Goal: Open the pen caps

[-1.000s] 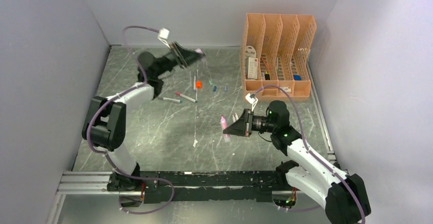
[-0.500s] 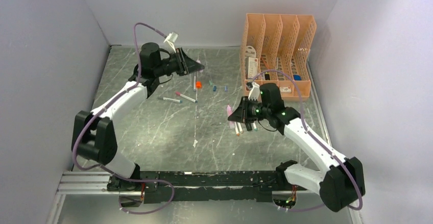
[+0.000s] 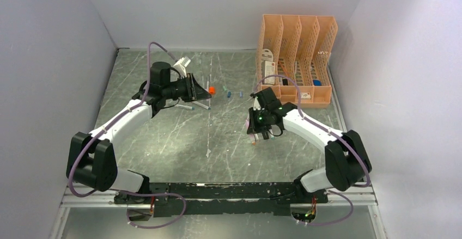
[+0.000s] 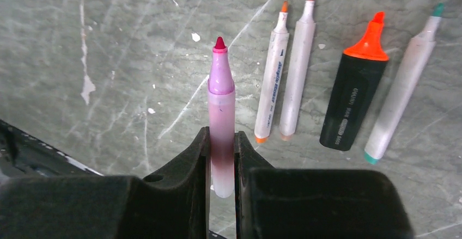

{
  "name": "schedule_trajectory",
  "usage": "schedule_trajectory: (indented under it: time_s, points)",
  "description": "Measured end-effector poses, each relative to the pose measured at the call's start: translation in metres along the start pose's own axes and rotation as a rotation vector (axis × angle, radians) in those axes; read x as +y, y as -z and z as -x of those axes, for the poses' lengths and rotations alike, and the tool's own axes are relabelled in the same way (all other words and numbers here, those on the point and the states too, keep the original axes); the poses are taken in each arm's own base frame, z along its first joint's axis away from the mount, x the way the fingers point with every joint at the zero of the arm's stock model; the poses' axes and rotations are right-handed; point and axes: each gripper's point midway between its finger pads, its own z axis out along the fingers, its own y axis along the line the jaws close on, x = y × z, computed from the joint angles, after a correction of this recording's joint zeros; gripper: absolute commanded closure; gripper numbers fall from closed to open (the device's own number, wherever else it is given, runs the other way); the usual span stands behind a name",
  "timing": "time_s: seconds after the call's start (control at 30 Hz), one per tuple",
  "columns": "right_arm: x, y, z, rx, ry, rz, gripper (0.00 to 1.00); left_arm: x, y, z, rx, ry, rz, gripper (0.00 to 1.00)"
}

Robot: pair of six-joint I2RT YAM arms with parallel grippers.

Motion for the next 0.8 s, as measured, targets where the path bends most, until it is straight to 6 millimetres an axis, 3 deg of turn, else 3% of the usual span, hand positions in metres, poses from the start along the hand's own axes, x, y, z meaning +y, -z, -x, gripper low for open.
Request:
schedule_trajectory:
  time_s: [0.33, 0.6, 0.8]
  points:
    - [-0.003, -0.031, -0.022, 0.089, 0.080, -0.117, 0.94, 0.003, -0.001, -0.002, 0.007, -0.001, 0.003, 0.80]
    - [-0.007, -0.043, -0.020, 0.083, 0.114, -0.187, 0.93, 0.004, -0.002, -0.003, 0.009, 0.001, 0.005, 0.80]
    - [-0.010, -0.047, -0.014, 0.065, 0.126, -0.226, 0.82, 0.004, -0.002, -0.003, 0.010, 0.002, 0.006, 0.80]
